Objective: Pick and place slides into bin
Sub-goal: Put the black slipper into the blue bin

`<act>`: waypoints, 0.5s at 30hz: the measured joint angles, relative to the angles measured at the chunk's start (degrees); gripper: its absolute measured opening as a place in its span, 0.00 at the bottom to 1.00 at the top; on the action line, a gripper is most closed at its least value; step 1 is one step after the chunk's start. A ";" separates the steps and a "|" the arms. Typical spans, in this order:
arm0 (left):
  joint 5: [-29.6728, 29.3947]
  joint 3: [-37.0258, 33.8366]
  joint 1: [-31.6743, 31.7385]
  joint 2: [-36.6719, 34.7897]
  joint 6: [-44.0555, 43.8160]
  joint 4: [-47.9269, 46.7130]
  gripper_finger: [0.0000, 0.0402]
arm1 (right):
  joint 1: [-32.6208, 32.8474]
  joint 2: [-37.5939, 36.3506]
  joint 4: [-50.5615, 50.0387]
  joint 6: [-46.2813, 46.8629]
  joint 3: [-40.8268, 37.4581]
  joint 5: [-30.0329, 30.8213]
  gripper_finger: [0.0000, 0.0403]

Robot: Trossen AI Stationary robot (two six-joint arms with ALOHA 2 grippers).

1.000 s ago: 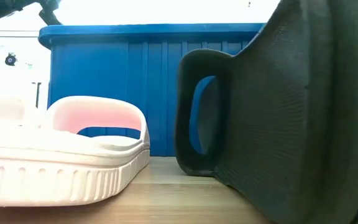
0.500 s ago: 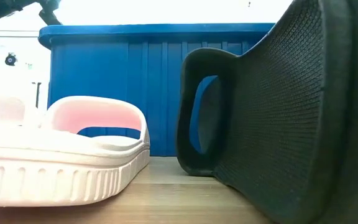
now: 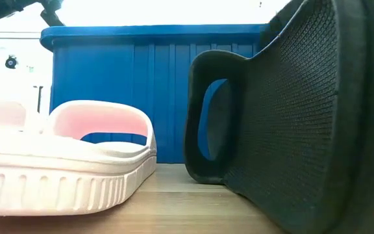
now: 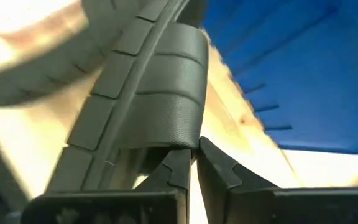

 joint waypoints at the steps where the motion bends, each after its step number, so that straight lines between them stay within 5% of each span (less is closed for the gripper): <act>1: 0.00 0.00 0.02 -0.02 0.00 0.03 0.46 | -0.05 -0.69 0.07 -0.08 1.42 0.32 0.03; 9: 0.10 0.00 0.02 -0.56 0.00 -0.11 0.46 | -0.18 -2.95 0.18 -8.70 13.21 14.40 0.03; 15: 0.20 0.00 0.00 -1.14 0.00 -0.08 0.46 | -1.40 -3.39 0.18 -17.94 20.76 33.63 0.03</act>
